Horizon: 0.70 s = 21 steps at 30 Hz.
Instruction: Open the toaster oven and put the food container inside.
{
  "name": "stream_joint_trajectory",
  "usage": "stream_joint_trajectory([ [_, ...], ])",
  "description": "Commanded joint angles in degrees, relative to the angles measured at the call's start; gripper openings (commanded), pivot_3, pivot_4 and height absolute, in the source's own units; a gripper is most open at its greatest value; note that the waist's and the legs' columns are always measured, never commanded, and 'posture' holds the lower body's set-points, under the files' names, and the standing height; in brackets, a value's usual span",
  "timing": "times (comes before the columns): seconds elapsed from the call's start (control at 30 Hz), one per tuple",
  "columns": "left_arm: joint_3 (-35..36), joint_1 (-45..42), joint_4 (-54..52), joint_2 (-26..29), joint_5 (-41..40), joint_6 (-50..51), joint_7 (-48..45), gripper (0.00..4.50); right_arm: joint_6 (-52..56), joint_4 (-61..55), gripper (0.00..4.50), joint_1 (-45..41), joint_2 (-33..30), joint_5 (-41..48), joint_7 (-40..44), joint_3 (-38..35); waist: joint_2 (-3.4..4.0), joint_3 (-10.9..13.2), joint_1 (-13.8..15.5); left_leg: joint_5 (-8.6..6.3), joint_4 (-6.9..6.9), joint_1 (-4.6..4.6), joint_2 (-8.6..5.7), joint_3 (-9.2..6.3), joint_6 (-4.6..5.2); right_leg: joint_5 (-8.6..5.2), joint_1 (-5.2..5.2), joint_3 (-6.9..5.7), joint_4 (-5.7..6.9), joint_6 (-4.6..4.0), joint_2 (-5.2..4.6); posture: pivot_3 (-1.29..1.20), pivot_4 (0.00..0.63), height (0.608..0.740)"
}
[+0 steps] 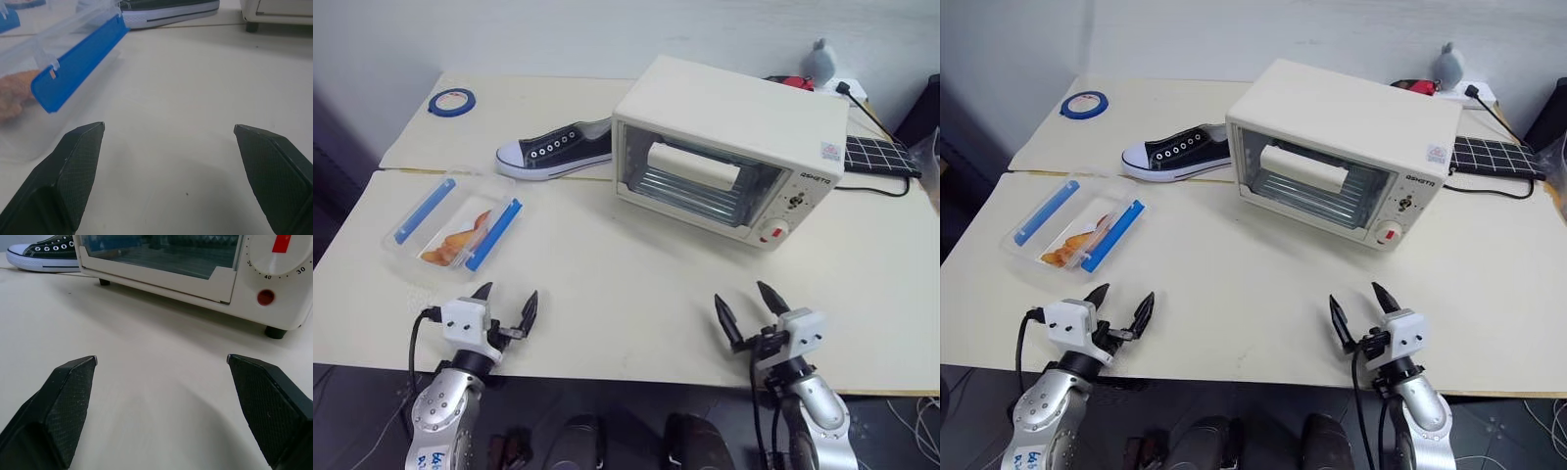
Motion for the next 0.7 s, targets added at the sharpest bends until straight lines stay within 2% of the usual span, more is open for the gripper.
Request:
stream_joint_trajectory([
  [0.03,0.59,-0.26,-1.16,1.01,-1.36,-0.25,-1.4,4.5,-0.21,-2.18,4.46,0.5,-0.63,0.72,0.27,0.5,0.0,0.0,-0.02,-0.02,0.0,0.0,0.03,0.02,-0.01,0.0,-0.02,0.01,0.06,-0.01,0.03,0.0,0.15,0.74],
  [0.17,1.66,-1.05,-2.86,1.56,-8.65,0.18,-6.09,4.5,3.42,-7.12,4.46,-0.46,-3.57,3.78,3.28,1.57,0.0,0.0,-0.05,-0.06,0.0,-0.02,0.17,0.13,-0.04,-0.01,-0.06,0.03,0.15,-0.02,0.15,0.0,0.15,0.74],
  [0.3,4.04,-4.75,-5.36,11.22,-24.97,8.15,-20.9,4.5,21.42,-18.42,4.46,-8.73,-14.5,18.93,9.83,1.07,0.1,0.09,-0.38,-0.07,0.14,-0.03,0.28,0.16,-0.02,0.01,-0.08,0.07,0.19,-0.12,0.21,0.0,0.15,0.74],
  [0.43,5.27,-9.68,-4.23,17.52,-32.62,13.95,-26.09,4.5,30.03,-17.52,4.46,-17.34,-20.37,24.31,11.57,0.01,0.11,0.07,-0.18,-0.08,0.21,0.04,0.38,0.14,-0.06,-0.02,-0.08,0.06,0.13,-0.32,0.22,0.0,0.15,0.74],
  [0.57,4.65,-14.99,-3.51,21.59,-36.22,17.95,-29.9,4.5,33.55,-12.54,4.46,-26.8,-20.72,23.99,10.97,0.16,0.1,0.08,-0.13,-0.07,0.17,-0.07,0.37,0.17,-0.14,-0.03,-0.12,-0.02,0.25,-0.34,0.36,0.0,0.15,0.74],
  [0.7,3.9,-18.33,-2.76,22.31,-35.52,18.01,-31.69,4.5,34.77,-10.64,4.46,-30.02,-20.15,23.11,11.68,0.89,0.09,0.08,-0.11,-0.06,0.21,-0.14,0.33,0.25,-0.12,0.01,-0.12,-0.02,0.15,-0.26,0.38,0.0,0.15,0.74],
])
